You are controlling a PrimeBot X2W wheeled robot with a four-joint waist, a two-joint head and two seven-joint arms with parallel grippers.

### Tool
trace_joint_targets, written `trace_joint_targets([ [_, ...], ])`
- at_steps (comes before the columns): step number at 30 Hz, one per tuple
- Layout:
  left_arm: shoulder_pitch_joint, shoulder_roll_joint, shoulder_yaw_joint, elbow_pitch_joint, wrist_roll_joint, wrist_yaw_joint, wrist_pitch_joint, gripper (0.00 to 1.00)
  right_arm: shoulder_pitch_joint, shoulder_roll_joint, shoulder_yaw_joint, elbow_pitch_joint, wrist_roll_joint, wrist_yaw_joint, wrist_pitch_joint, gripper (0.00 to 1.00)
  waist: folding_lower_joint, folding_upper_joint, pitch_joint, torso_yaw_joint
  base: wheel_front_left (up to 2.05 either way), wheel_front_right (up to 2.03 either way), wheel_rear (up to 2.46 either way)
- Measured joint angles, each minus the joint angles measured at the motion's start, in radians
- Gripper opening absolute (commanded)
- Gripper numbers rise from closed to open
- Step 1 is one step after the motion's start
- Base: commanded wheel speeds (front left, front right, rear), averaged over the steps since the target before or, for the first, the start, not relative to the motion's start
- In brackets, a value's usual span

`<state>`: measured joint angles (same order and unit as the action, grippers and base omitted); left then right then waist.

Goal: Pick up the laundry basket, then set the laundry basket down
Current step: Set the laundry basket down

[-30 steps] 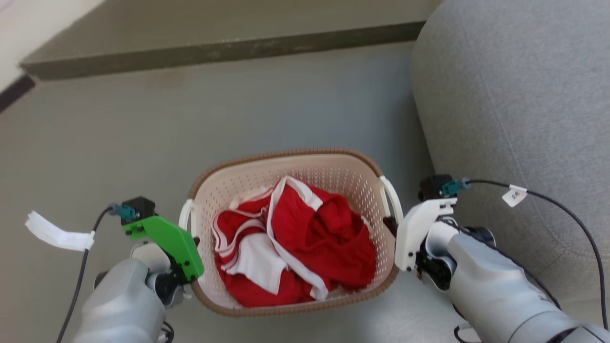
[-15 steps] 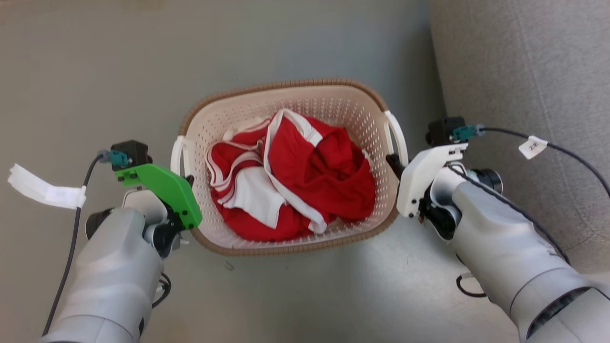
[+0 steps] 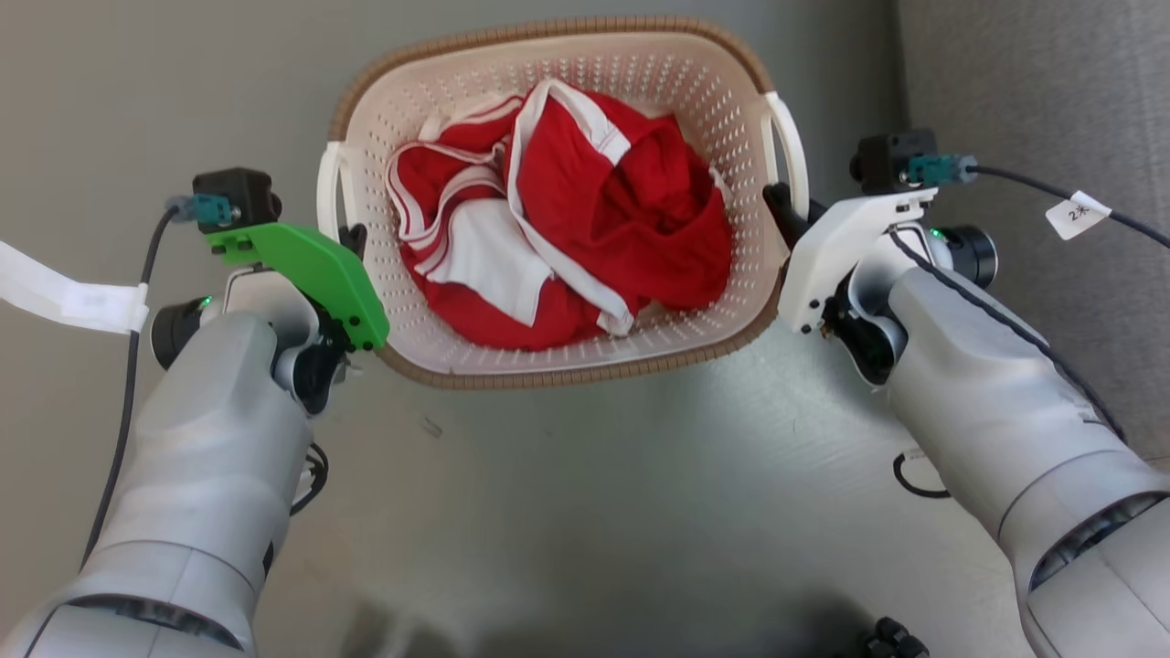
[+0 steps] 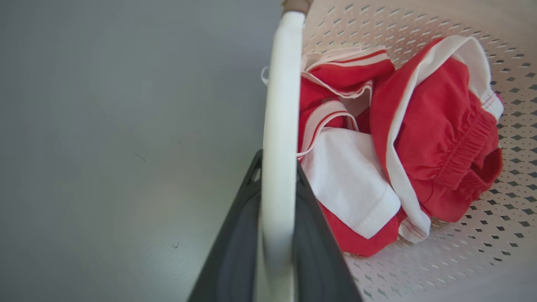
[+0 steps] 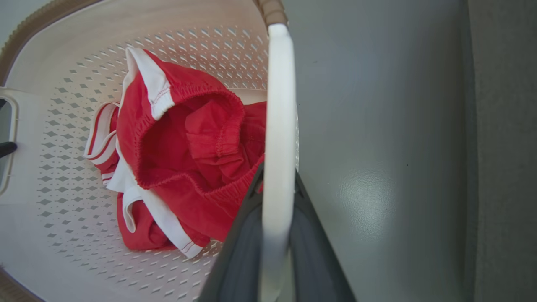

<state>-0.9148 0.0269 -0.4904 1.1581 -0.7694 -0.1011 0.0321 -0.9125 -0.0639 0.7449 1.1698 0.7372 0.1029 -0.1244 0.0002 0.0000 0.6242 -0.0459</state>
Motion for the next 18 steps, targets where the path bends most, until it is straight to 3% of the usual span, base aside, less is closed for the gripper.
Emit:
trace_joint_targets([
  [18,-0.097,-0.011,-0.012,-0.001,0.034,0.000,-0.099,0.00,-0.101,-0.024,0.000,0.004,-0.025,-0.021,-0.084,0.00,-0.0001,0.0000,0.198,0.030,0.00,0.00,0.00],
])
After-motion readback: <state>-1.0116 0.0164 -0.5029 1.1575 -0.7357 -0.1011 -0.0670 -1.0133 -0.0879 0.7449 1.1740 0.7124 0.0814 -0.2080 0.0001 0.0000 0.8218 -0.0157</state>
